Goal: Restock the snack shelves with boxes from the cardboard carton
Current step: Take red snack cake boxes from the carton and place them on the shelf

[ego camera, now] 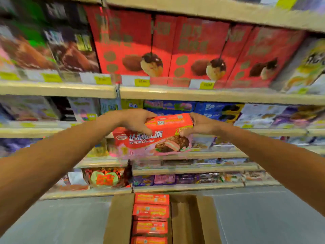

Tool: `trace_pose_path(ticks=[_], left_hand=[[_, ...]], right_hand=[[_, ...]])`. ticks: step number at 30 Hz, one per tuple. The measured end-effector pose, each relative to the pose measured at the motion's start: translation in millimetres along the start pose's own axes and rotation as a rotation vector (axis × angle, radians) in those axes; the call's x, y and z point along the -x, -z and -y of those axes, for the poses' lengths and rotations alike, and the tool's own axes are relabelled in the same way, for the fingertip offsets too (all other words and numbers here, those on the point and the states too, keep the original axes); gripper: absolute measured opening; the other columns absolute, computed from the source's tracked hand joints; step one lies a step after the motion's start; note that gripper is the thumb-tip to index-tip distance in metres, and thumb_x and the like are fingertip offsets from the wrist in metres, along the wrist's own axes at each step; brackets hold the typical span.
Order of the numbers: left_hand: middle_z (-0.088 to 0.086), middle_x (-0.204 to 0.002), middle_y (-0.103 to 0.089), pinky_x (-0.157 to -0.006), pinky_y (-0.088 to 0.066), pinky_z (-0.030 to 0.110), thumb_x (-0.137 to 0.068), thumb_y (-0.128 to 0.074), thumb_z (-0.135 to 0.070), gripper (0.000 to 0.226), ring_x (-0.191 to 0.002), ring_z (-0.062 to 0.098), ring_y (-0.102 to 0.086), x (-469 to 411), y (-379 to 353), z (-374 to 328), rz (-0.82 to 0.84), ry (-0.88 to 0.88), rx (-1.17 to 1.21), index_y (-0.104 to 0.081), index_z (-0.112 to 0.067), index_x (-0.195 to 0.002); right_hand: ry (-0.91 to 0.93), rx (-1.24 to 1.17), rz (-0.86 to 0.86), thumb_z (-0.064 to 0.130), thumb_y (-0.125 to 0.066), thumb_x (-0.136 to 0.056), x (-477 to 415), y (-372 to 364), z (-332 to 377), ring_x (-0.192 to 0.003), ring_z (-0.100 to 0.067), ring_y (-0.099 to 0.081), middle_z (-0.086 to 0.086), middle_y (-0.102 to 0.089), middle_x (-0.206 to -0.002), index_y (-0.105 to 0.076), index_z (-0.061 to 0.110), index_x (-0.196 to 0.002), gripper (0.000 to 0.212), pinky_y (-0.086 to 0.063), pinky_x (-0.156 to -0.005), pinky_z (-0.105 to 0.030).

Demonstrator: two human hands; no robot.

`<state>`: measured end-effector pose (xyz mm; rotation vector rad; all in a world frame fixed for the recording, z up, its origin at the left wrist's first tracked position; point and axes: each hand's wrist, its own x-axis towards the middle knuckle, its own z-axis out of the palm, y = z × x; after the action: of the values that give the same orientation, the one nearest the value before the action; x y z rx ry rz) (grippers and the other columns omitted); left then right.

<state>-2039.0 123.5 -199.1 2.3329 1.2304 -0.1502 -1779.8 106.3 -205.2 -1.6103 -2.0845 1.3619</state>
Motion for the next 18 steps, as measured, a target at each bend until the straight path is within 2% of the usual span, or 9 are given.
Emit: trace_pose_path(ticks=[1, 4, 7, 8, 10, 11, 13, 15, 18], left_hand=[[0.001, -0.12, -0.063, -0.086, -0.047, 0.026, -0.079, -0.071, -0.027, 0.058, -0.099, 0.018, -0.061, 11.8, 26.9, -9.6, -0.006, -0.007, -0.023, -0.047, -0.021, -0.132], [0.003, -0.12, -0.063, -0.09, -0.048, 0.03, -0.079, -0.07, -0.031, 0.065, -0.103, 0.022, -0.061, 38.9, 86.9, -32.2, -0.065, -0.008, -0.123, -0.044, -0.018, -0.137], [0.007, -0.117, -0.063, -0.09, -0.049, 0.033, -0.068, -0.068, -0.044, 0.072, -0.104, 0.026, -0.061, 67.4, 142.2, -57.4, -0.165, -0.027, -0.184, -0.049, -0.014, -0.13], [0.007, -0.118, -0.063, -0.091, -0.048, 0.036, -0.066, -0.067, -0.045, 0.072, -0.104, 0.026, -0.06, 78.7, 159.3, -67.2, -0.207, -0.034, -0.19, -0.05, -0.013, -0.129], [0.004, -0.12, -0.06, -0.094, -0.048, 0.034, -0.07, -0.068, -0.04, 0.068, -0.105, 0.022, -0.059, 95.6, 188.8, -83.3, -0.254, -0.025, -0.201, -0.049, -0.014, -0.13], [0.002, -0.121, -0.06, -0.093, -0.048, 0.033, -0.07, -0.066, -0.041, 0.068, -0.104, 0.02, -0.059, 101.9, 203.4, -90.7, -0.278, -0.028, -0.201, -0.049, -0.015, -0.131], [0.0, -0.118, -0.062, -0.088, -0.051, 0.031, -0.076, -0.066, -0.039, 0.06, -0.099, 0.017, -0.062, 112.1, 227.0, -104.0, -0.318, -0.042, -0.184, -0.05, -0.018, -0.13], [-0.003, -0.114, -0.064, -0.081, -0.052, 0.027, -0.083, -0.064, -0.034, 0.049, -0.093, 0.014, -0.064, 117.7, 246.4, -114.7, -0.349, -0.059, -0.186, -0.051, -0.019, -0.127], [-0.005, -0.109, -0.068, -0.072, -0.055, 0.021, -0.084, -0.062, -0.032, 0.038, -0.087, 0.009, -0.068, 124.4, 268.1, -130.7, -0.419, -0.098, -0.172, -0.056, -0.023, -0.121]], right_hand=[[0.021, 0.002, -0.031, 0.026, -0.08, -0.075, 11.9, 12.9, 22.9, -0.099, -0.006, -0.064, 0.006, -0.066, -0.111, -0.051, 0.021, -0.126, 0.059, -0.051, -0.093, -0.032], [0.093, 0.028, -0.121, 0.01, -0.074, -0.08, 39.2, 40.0, 70.6, -0.081, 0.003, -0.063, 0.01, -0.066, -0.095, -0.058, 0.019, -0.108, 0.033, -0.048, -0.074, -0.019], [0.153, 0.108, -0.248, 0.037, -0.077, -0.075, 67.0, 63.2, 115.2, -0.09, -0.008, -0.06, 0.001, -0.063, -0.105, -0.051, 0.017, -0.118, 0.054, -0.05, -0.072, -0.022], [0.19, 0.101, -0.254, 0.036, -0.077, -0.076, 78.1, 70.6, 131.2, -0.087, -0.006, -0.061, -0.005, -0.064, -0.106, -0.052, 0.015, -0.118, 0.053, -0.051, -0.069, -0.024], [0.258, 0.048, -0.268, 0.017, -0.07, -0.086, 95.5, 83.7, 155.2, -0.075, 0.002, -0.061, -0.006, -0.069, -0.094, -0.056, 0.015, -0.11, 0.028, -0.054, -0.064, -0.027], [0.292, 0.029, -0.287, 0.011, -0.066, -0.088, 104.0, 91.5, 166.1, -0.071, 0.007, -0.061, 0.004, -0.069, -0.087, -0.056, 0.017, -0.107, 0.023, -0.052, -0.061, -0.02], [0.34, 0.022, -0.325, 0.015, -0.065, -0.088, 118.7, 104.8, 184.1, -0.084, 0.006, -0.063, 0.017, -0.068, -0.094, -0.054, 0.026, -0.111, 0.028, -0.048, -0.072, -0.015], [0.37, 0.013, -0.328, 0.022, -0.066, -0.087, 125.9, 120.5, 195.2, -0.102, -0.004, -0.063, 0.01, -0.066, -0.111, -0.052, 0.031, -0.117, 0.034, -0.049, -0.086, -0.022], [0.433, -0.024, -0.341, 0.01, -0.065, -0.087, 133.7, 139.8, 213.1, -0.097, -0.001, -0.065, 0.007, -0.064, -0.111, -0.044, 0.026, -0.123, 0.045, -0.053, -0.076, -0.016]])
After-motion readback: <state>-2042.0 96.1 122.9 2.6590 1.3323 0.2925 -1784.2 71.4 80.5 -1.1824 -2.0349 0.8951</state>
